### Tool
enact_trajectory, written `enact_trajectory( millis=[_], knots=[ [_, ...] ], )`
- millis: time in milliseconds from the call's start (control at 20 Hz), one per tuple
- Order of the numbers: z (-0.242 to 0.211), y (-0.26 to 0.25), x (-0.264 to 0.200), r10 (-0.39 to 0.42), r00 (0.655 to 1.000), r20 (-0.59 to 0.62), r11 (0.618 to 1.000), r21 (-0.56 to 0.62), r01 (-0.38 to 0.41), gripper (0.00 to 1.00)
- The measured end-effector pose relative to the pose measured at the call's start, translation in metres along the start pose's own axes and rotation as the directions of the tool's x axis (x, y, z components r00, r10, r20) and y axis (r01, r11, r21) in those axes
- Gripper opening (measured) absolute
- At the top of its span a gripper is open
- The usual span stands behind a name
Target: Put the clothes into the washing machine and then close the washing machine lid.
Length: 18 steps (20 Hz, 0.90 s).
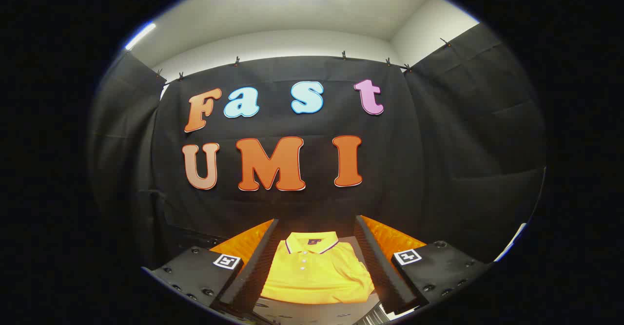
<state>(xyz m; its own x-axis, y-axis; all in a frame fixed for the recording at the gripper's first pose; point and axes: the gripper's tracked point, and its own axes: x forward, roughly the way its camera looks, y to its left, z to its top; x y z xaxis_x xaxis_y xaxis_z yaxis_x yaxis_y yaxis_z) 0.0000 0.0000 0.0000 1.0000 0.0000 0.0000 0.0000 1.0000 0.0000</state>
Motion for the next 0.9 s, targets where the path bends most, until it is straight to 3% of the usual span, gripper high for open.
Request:
enact_trajectory(
  millis=[900],
  knots=[
    [0.0033, -0.0046, 0.0013, -0.018, 1.000, -0.003, 1.000, -0.013, 0.018, 0.98]
  ],
)
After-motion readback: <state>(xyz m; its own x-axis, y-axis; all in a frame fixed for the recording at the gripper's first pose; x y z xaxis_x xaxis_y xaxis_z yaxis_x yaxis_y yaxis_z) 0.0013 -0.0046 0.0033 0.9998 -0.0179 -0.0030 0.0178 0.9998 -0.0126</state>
